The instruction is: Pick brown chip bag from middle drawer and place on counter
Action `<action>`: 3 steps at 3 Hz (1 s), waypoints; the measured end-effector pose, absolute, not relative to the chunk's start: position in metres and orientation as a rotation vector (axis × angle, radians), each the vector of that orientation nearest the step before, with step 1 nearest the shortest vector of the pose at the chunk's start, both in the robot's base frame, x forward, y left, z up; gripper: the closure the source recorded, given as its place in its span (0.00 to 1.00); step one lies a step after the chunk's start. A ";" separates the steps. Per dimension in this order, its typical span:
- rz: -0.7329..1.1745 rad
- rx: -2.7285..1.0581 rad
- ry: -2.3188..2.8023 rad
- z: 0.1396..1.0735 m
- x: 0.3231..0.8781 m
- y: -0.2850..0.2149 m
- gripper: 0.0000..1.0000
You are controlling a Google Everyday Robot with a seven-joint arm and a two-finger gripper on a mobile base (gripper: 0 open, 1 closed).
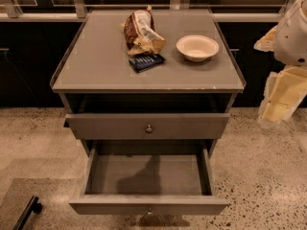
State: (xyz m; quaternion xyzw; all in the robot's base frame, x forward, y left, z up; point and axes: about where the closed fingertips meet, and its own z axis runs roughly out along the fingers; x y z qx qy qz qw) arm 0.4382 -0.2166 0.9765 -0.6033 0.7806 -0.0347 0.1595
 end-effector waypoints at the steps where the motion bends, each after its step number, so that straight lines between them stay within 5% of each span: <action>1: -0.101 -1.720 2.221 0.979 0.439 -0.216 0.00; 3: -0.007 -1.799 1.922 1.022 0.512 -0.167 0.00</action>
Offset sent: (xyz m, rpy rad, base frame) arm 0.0680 0.0403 0.0523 0.1142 -0.1575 0.1985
